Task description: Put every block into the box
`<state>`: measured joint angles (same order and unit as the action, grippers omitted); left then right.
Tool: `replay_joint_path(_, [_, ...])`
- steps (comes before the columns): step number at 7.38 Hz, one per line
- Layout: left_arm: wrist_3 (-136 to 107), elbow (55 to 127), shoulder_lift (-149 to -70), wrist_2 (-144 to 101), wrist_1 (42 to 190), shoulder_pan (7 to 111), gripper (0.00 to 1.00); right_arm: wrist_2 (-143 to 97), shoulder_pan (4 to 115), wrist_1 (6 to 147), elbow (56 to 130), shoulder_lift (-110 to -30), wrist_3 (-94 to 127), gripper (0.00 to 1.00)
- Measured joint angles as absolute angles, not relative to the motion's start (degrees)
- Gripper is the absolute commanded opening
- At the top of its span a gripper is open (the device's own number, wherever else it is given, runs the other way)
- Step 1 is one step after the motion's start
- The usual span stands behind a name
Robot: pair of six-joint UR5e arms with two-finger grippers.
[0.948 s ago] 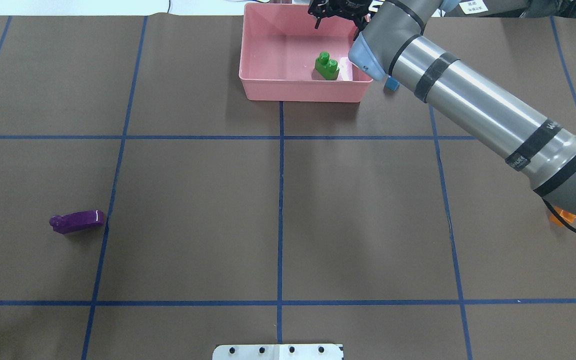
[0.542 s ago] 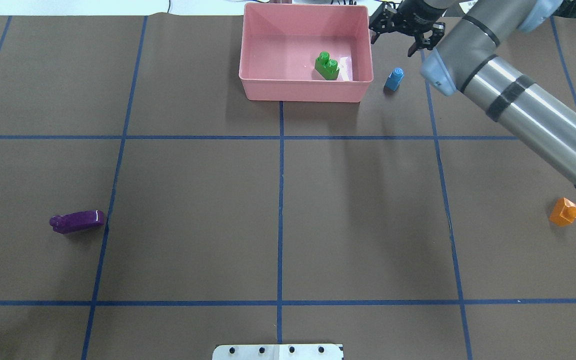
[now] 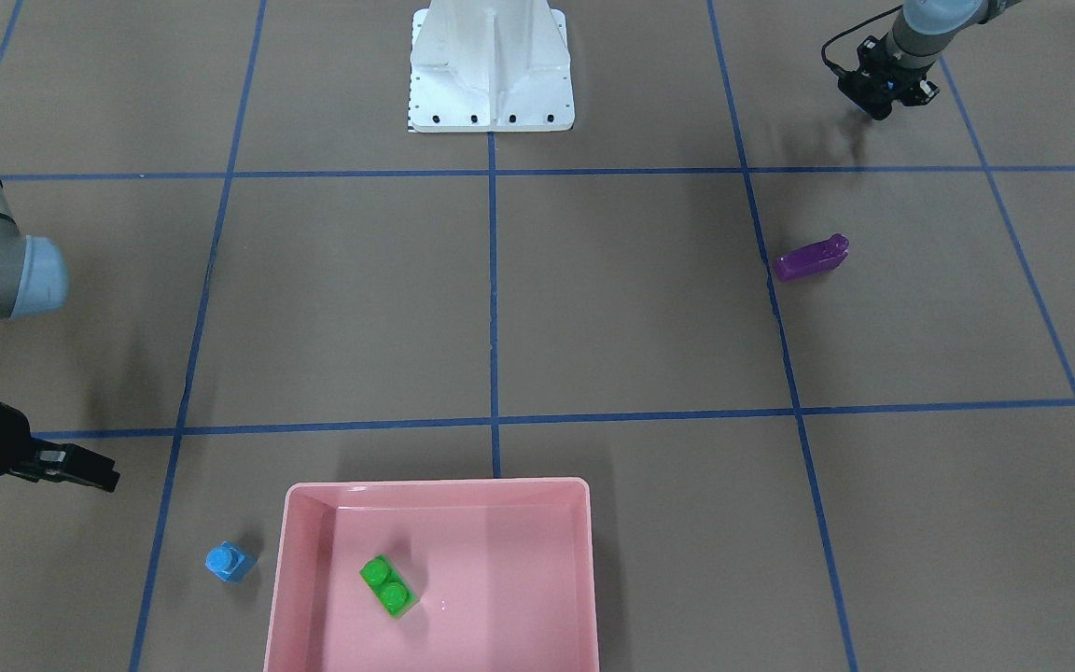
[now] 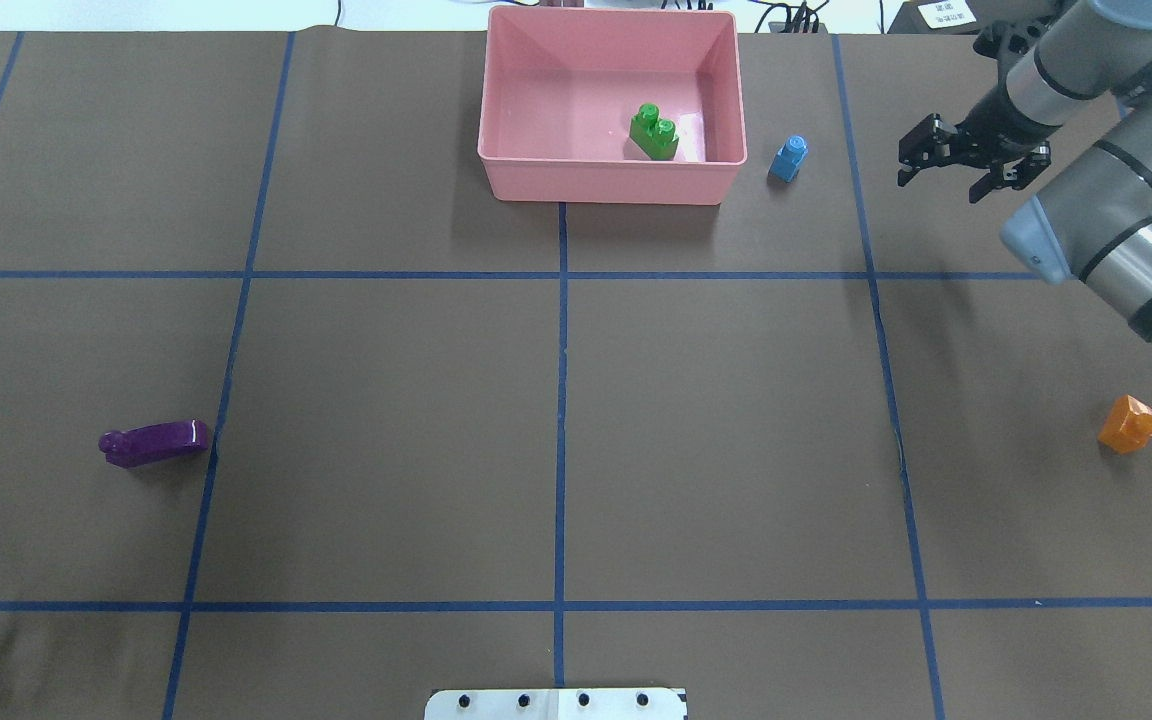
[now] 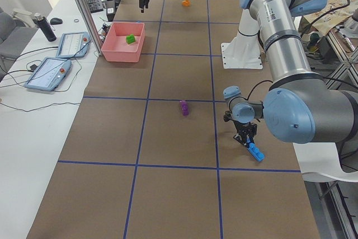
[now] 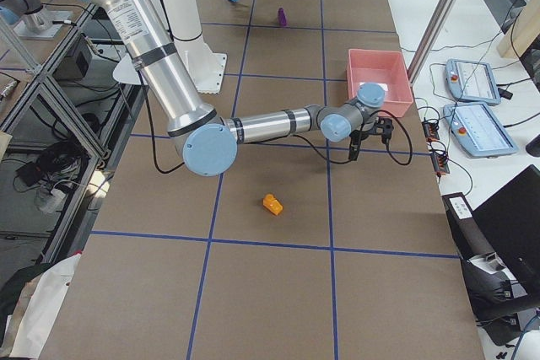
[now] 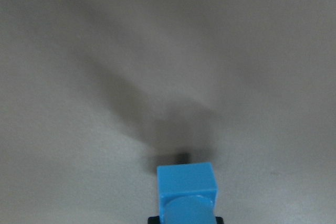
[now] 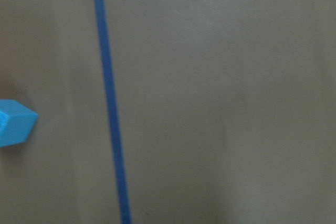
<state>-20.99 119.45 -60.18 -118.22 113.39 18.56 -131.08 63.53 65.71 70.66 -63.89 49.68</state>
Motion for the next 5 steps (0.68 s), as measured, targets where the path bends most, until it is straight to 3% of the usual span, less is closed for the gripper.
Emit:
replay_joint_path(3, [-18.3,119.4,-85.9,-122.4,94.3,39.7,0.0,-133.1,66.6,66.2,77.2,-75.4,43.0,1.0])
replay_joint_path(5, [-15.9,115.3,-104.3,-122.8,82.2,50.2,0.0,-134.5,67.4,66.3,82.1,-83.9,42.3,1.0])
